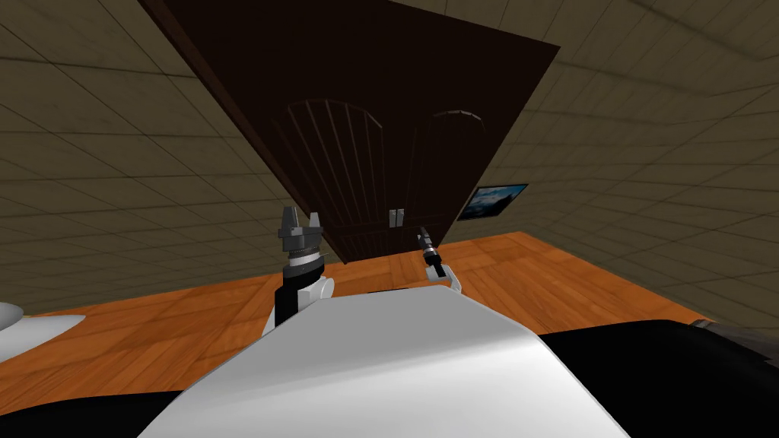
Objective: Pull the door open
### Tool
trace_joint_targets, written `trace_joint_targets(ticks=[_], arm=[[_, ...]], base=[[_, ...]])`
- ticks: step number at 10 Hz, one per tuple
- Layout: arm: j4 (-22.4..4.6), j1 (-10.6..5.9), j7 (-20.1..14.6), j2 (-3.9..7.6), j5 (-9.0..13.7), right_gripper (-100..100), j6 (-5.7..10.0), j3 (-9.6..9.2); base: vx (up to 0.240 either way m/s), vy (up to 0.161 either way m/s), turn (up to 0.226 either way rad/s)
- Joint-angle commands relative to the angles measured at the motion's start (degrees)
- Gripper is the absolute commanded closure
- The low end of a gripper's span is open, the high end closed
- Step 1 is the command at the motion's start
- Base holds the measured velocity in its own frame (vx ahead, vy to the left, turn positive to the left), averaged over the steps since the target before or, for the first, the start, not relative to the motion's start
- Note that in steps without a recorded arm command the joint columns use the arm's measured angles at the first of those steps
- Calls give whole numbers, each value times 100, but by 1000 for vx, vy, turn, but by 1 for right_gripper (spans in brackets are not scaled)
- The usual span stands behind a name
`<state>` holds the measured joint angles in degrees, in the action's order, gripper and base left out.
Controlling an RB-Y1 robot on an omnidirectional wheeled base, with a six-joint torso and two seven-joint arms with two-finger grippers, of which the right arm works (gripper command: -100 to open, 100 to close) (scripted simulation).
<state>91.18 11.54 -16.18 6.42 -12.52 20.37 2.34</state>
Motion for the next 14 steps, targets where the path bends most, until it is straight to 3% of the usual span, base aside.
trace_joint_targets(ticks=[1,8,10,11,14], arm=[[-249,-126,-146,21,-76,-100,-72,13],[-1076,-508,-581,71,-313,-100,-231,56],[-1247,-594,-672,78,-363,-100,-263,62],[-1189,-574,-638,72,-349,-100,-264,59],[-1441,-457,-681,347,-220,-100,-265,470]], base=[[138,32,85],[157,3,71],[190,-14,58],[89,-20,14],[-48,-16,-20]])
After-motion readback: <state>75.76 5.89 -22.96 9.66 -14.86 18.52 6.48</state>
